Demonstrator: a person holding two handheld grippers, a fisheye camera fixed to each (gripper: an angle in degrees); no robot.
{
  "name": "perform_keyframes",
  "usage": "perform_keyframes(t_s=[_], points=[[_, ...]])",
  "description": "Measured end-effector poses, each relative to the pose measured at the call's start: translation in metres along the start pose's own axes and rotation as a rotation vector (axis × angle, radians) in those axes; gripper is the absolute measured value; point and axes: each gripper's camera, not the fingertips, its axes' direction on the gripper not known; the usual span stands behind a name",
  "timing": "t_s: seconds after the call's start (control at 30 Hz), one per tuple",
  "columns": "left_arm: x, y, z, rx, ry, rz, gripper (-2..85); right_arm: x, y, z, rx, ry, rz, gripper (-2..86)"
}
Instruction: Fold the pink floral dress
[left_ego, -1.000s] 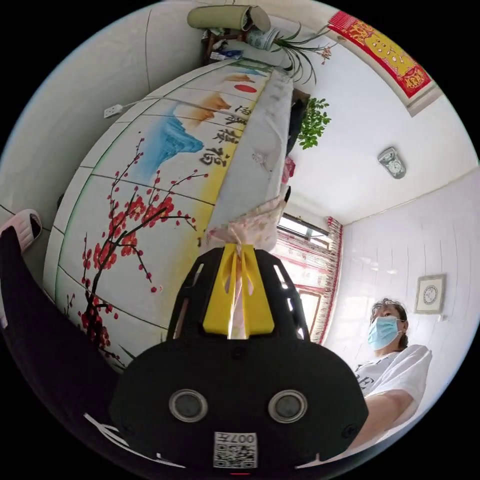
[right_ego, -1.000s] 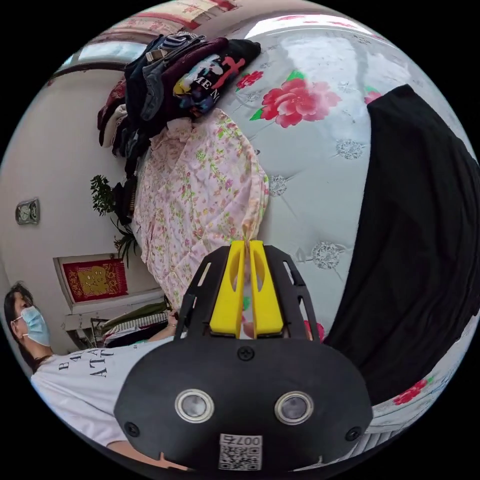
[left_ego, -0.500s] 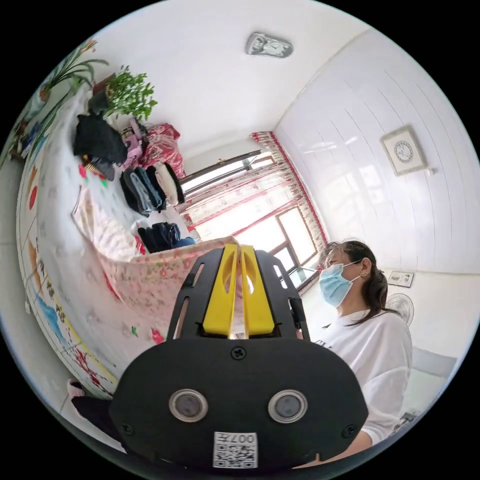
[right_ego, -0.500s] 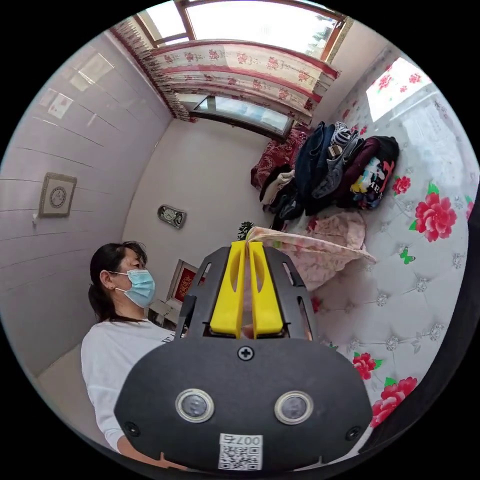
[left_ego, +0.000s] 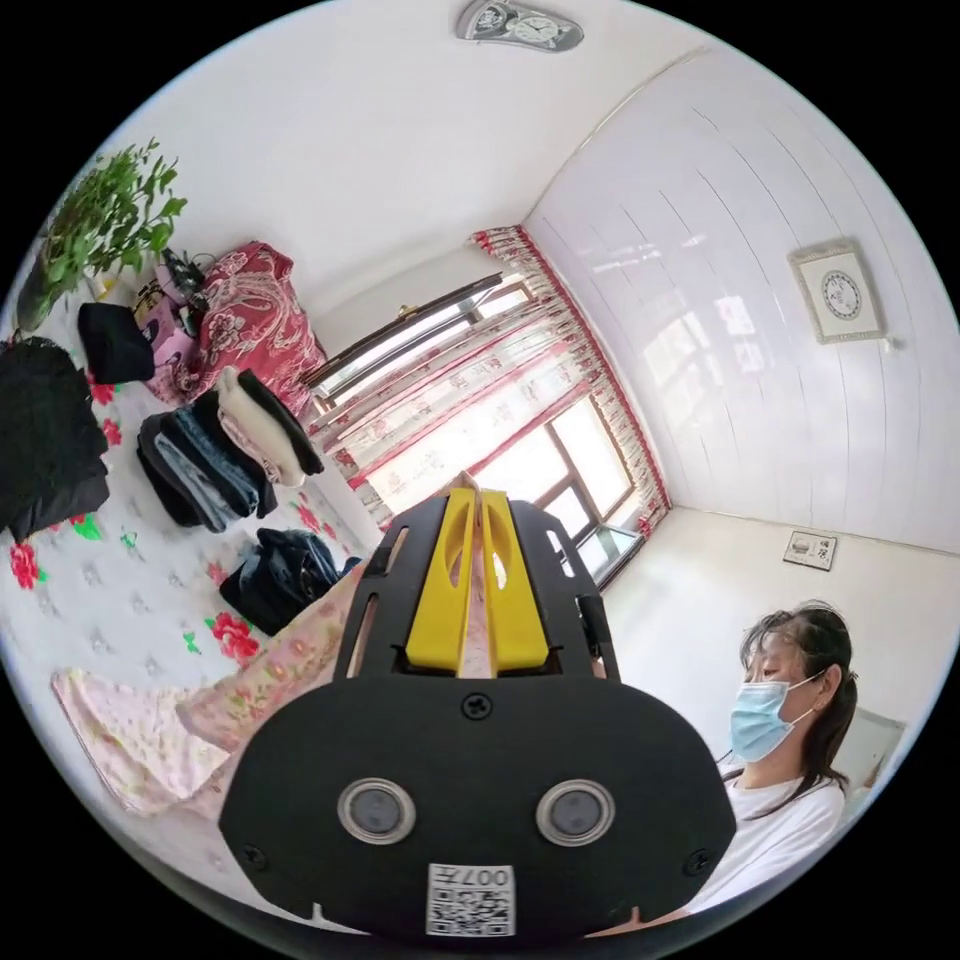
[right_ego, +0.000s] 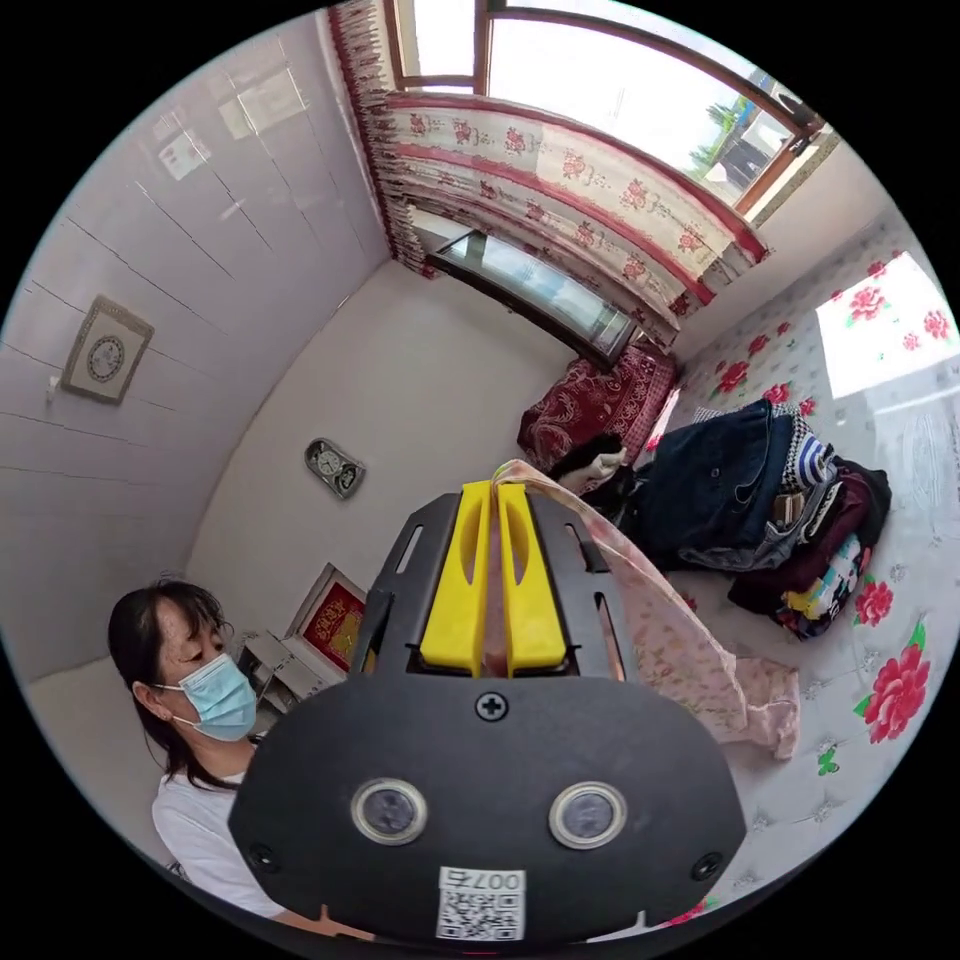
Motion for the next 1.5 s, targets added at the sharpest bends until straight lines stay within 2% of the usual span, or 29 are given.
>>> perform_keyframes(t_s=[0.13, 0.2, 0.33, 0.57, 0.77, 0.97, 1.13, 1.27, 1.5], points=[[0.061, -0.039, 0.022, -0.044, 0.203, 0.102, -1.0, -0.096, -0.024, -0.027, 0.068, -0.008, -0.133, -0.3], [0.091, -0.044, 0.016, -0.061, 0.238, 0.159, -1.0, -0.139, -0.021, -0.045, 0.093, -0.015, -0.208, -0.3], [0.149, -0.033, -0.021, -0.084, 0.259, 0.249, -1.0, -0.212, 0.011, -0.092, 0.123, -0.062, -0.315, -0.2], [0.191, 0.021, -0.096, -0.109, 0.189, 0.224, -1.0, -0.254, 0.1, -0.146, 0.044, -0.049, -0.347, -0.3], [0.138, 0.081, -0.154, -0.15, 0.085, 0.019, -1.0, -0.2, 0.214, -0.166, -0.048, 0.025, -0.178, -0.3], [0.04, 0.133, -0.181, -0.294, -0.026, -0.177, -1.0, -0.092, 0.352, -0.169, -0.071, 0.287, 0.104, -0.3], [-0.031, 0.144, -0.184, -0.4, -0.086, -0.346, -1.0, -0.015, 0.438, -0.169, 0.052, 0.352, 0.359, -0.3], [-0.068, 0.118, -0.163, -0.437, -0.062, -0.396, -1.0, 0.016, 0.444, -0.154, 0.123, 0.358, 0.411, -0.3], [-0.162, 0.054, -0.032, -0.533, -0.057, -0.471, -0.8, 0.094, 0.372, -0.097, 0.092, 0.486, 0.419, -0.1]])
